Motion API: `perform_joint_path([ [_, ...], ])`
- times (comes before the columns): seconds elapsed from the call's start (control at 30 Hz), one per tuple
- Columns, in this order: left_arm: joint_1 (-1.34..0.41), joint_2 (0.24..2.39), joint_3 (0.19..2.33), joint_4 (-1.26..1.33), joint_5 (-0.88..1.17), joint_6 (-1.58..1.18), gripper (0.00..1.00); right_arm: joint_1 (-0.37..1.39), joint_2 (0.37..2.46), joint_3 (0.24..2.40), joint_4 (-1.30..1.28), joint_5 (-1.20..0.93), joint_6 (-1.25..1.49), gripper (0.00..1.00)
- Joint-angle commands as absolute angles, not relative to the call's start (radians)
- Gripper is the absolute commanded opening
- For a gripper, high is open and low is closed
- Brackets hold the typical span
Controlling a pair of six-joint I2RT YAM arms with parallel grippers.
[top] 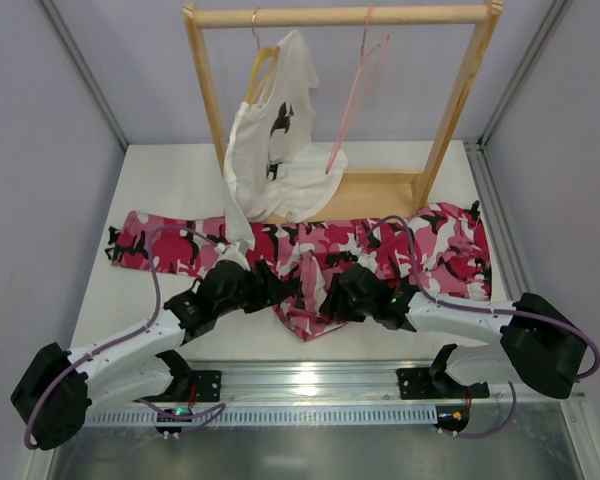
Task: Place the trousers on the hanger
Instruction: Fold the trousers
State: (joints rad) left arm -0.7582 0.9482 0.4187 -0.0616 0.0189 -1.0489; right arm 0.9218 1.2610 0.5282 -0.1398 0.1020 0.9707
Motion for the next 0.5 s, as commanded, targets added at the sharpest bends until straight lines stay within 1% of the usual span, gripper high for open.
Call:
perform_joint_path([
  [0.0, -0.781, 0.991, 0.446, 0.093, 0.072, -1.005, 0.72, 0.927, 1.255, 0.548, -0.077, 0.115, 0.951, 0.55],
  [0.03, -0.796, 0.999, 0.445, 0.119, 0.089, -1.002, 0.71, 0.927, 1.252, 0.558, -0.077, 0.118, 0.947, 0.55],
  [0.07, -0.804, 1.006, 0.445, 0.138, 0.094, -1.002, 0.65, 0.930, 1.247, 0.563, -0.081, 0.124, 0.942, 0.55],
  [0.13, -0.839, 1.031, 0.451, 0.158, 0.091, -1.002, 0.50, 0.928, 1.250, 0.572, -0.094, 0.138, 0.943, 0.55],
  [0.17, -0.850, 1.043, 0.468, 0.141, 0.084, -1.002, 0.40, 0.928, 1.255, 0.575, -0.100, 0.140, 0.953, 0.55],
  [0.23, -0.891, 1.069, 0.485, 0.036, 0.052, -1.009, 0.31, 0.925, 1.261, 0.577, -0.095, 0.138, 0.959, 0.55],
  [0.27, -0.908, 1.069, 0.488, 0.006, 0.010, -1.014, 0.24, 0.928, 1.265, 0.577, -0.094, 0.137, 0.959, 0.55],
  [0.33, -0.948, 1.069, 0.474, -0.066, -0.049, -1.044, 0.18, 0.927, 1.278, 0.577, -0.089, 0.135, 0.962, 0.55],
  [0.37, -0.954, 1.071, 0.465, -0.075, -0.066, -1.054, 0.13, 0.927, 1.278, 0.575, -0.089, 0.135, 0.962, 0.55],
  [0.47, -0.957, 1.115, 0.459, -0.130, -0.071, -1.072, 0.06, 0.927, 1.273, 0.563, -0.078, 0.129, 0.968, 0.55],
])
